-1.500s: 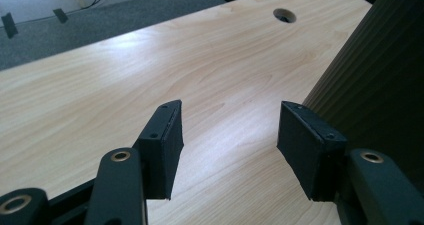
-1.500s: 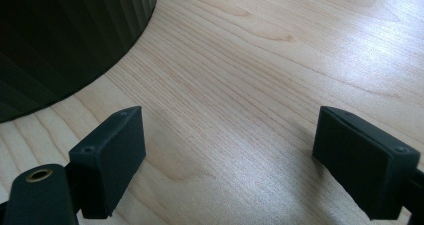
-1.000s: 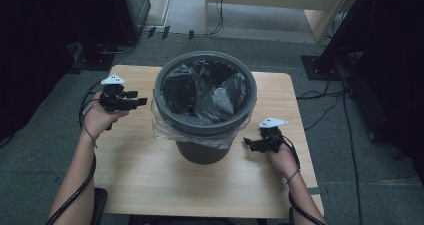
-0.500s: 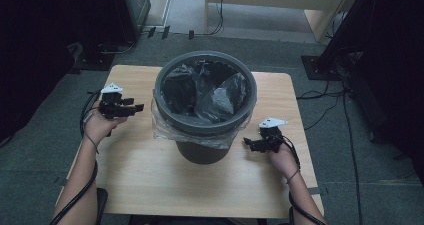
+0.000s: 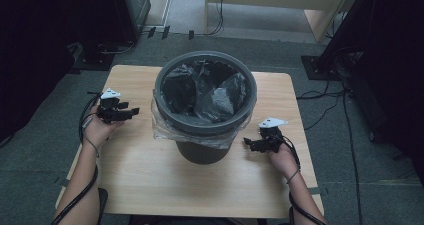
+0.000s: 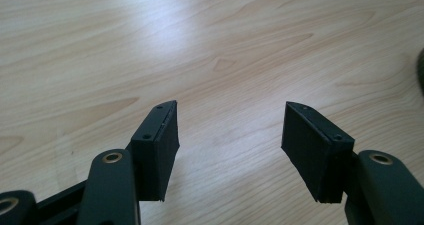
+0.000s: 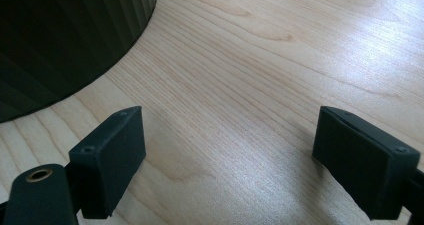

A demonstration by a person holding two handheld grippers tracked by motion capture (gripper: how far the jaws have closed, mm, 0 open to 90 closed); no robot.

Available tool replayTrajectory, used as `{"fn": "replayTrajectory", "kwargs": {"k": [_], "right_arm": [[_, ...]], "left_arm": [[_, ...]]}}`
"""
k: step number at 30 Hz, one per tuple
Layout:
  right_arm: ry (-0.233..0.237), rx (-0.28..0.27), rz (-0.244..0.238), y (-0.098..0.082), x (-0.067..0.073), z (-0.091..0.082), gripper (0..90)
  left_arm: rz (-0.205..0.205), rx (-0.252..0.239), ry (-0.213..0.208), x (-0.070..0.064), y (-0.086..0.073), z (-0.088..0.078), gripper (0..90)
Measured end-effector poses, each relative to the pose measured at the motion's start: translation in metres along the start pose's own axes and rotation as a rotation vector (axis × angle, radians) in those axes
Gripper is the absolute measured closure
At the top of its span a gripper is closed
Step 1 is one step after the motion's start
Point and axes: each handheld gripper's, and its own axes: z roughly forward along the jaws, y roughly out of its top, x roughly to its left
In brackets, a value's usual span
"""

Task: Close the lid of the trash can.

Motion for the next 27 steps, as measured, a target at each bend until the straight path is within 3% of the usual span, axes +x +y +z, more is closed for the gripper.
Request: {"fn": "replayTrajectory", "kwargs": {"k": [16, 23, 24, 27], "right_arm": [[0.0, 0.0, 0.0, 0.0, 0.0, 0.0, 12.8], [0.0, 0.001, 0.0, 0.0, 0.0, 0.0, 12.7], [0.001, 0.001, 0.0, 0.0, 0.0, 0.0, 12.7], [0.001, 0.001, -0.001, 0.0, 0.0, 0.0, 12.4]], "left_arm": [[-0.005, 0.039, 0.071, 0.011, -0.017, 0.009, 37.8], [0.016, 0.029, 0.084, 0.012, -0.019, 0.014, 38.0], [0.037, 0.03, 0.089, 0.011, -0.019, 0.015, 37.6], [0.06, 0.012, 0.068, 0.011, -0.021, 0.018, 29.2]]}}
